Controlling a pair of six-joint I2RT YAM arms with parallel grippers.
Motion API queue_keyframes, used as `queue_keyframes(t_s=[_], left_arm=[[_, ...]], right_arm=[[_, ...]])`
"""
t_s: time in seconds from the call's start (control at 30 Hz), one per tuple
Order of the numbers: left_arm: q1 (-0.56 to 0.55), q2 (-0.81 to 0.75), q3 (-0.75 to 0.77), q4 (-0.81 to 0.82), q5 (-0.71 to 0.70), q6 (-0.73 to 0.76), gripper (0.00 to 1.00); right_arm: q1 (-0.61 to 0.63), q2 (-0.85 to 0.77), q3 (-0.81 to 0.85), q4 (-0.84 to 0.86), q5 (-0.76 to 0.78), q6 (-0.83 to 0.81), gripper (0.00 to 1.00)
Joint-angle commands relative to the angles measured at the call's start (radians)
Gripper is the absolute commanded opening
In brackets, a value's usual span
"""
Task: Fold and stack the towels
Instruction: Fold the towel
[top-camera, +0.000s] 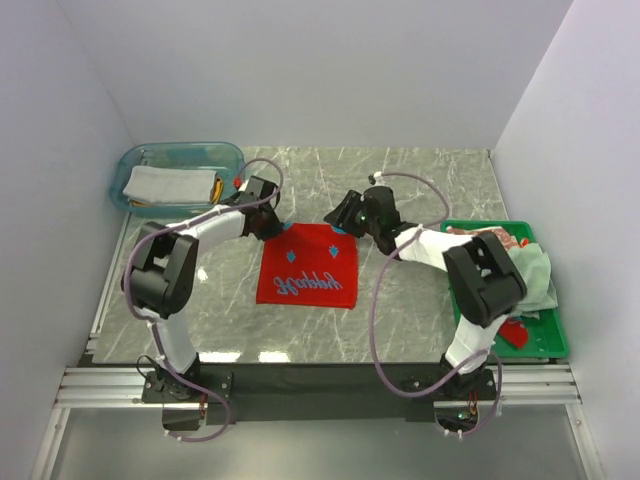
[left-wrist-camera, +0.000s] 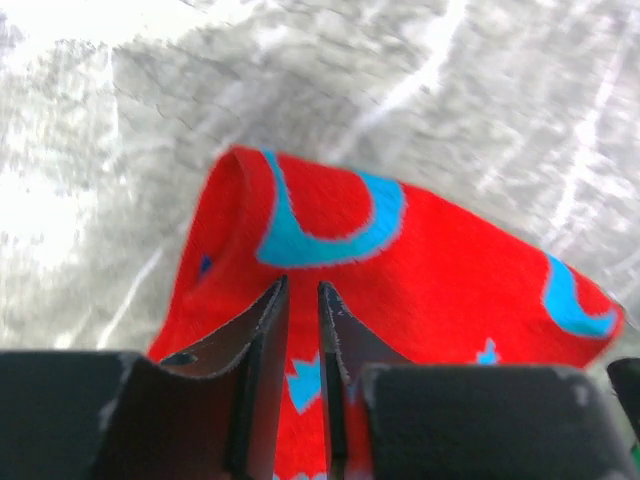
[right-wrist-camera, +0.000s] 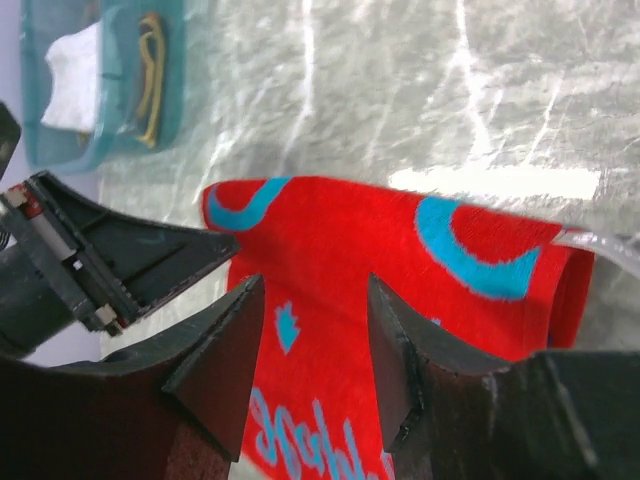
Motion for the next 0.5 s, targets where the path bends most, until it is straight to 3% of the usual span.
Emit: queue_keyframes(t_s=[0.0, 0.17, 0.47], left_arm=[[0.016, 0.031, 0.025, 0.070, 0.033, 0.014, 0.23], [0.069, 0.048, -0.087, 0.137, 0.062, -0.009, 0.22], [0.080, 0.013, -0.208, 0.164, 0.068, -0.065, 0.26]], right_arm=[[-0.010, 0.083, 0.035, 0.144, 0.038, 0.072, 0.52], [-0.070, 0.161, -0.028, 0.213, 0.072, 0.118, 0.52], [-0.139, 0.209, -0.022, 0.176, 0.075, 0.115, 0.50]])
